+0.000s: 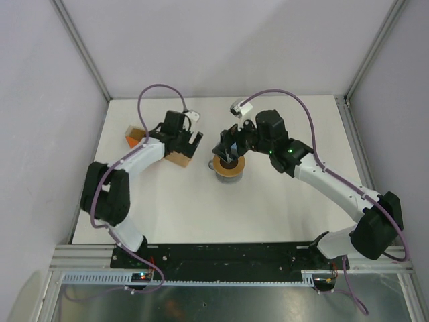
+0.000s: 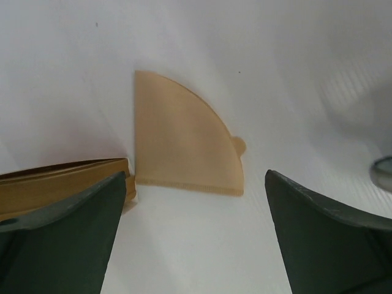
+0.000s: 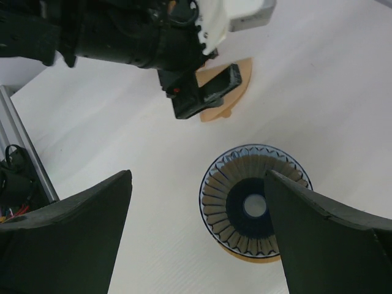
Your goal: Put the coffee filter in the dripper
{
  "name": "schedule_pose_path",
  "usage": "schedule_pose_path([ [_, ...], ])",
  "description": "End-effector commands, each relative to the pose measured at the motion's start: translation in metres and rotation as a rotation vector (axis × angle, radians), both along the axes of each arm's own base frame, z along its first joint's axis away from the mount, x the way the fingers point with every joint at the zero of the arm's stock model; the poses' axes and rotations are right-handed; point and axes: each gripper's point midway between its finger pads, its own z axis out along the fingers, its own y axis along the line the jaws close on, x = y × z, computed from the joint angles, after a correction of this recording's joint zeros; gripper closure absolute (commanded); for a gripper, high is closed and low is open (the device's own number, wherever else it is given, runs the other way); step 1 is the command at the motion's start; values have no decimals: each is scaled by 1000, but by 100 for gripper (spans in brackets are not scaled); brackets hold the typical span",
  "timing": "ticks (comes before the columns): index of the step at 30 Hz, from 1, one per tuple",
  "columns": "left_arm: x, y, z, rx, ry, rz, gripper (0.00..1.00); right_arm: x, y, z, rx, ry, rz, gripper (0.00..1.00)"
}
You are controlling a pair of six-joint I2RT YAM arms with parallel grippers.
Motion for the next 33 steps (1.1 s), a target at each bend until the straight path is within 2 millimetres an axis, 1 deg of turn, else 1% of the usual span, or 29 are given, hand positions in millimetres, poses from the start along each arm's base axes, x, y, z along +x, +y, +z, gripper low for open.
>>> schedule_pose_path([
  [1,26,7,-19,89,-61,135,1,-3,-8,5,-17,-25,-18,6],
  [4,30,-5,-29,108,-58,109,7,-3,-12,2,-25,-26,-32,6],
  [7,29,-14,-41,152,-52,74,15,-3,-16,1,-35,-32,-47,6],
  [12,29,-9,-58,215,-46,73,29,-4,-20,-1,-44,-37,-57,6],
  [18,28,-12,-69,205,-28,68,32,-3,-23,-3,-49,-34,-60,5],
  [22,27,-9,-79,230,-11,65,33,-3,-23,-3,-48,-32,-60,5],
  [25,26,-7,-78,245,-18,65,34,-3,-25,-2,-48,-33,-62,5],
  [28,27,-5,-72,255,-36,66,38,-3,-25,-2,-45,-32,-60,5],
  [33,26,0,-70,281,-45,58,45,-2,-24,-1,-33,-32,-49,5],
])
